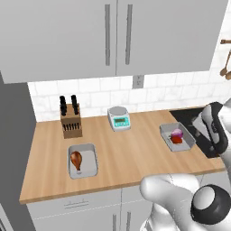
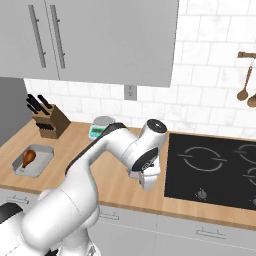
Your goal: Take the meat container that has the chicken drumstick and place it on the second highest rack of the freezer. Then take the vegetable container that has the onion and tomato and place it on the highest rack of the freezer.
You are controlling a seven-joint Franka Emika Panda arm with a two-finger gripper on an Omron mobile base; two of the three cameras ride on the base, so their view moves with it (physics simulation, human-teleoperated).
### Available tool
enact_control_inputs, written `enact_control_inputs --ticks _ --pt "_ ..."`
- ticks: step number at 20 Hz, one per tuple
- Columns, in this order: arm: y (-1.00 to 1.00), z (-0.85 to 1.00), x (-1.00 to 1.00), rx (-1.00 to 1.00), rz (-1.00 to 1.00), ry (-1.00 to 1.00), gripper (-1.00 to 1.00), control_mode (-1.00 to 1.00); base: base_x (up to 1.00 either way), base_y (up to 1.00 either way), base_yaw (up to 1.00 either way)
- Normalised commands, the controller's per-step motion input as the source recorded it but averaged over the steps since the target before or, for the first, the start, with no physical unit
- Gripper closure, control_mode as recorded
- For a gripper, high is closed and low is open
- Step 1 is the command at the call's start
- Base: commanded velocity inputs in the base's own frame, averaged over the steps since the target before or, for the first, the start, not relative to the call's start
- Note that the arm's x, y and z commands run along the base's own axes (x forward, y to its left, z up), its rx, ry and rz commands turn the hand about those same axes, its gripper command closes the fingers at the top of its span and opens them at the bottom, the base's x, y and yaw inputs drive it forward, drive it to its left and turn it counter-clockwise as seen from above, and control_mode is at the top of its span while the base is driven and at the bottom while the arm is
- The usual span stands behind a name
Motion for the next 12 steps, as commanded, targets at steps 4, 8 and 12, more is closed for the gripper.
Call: enact_control_inputs --ticks 4,8,12 --pt "0.00 -0.33 0.52 0.01 -0.25 0.01 -1.00 -1.00 0.00 0.00 0.00" --pt "0.00 -0.32 0.35 0.00 -0.29 0.00 -1.00 -1.00 0.00 0.00 0.00" --pt "0.00 -0.39 0.24 0.00 -0.26 0.01 -1.00 -1.00 0.00 0.00 0.00"
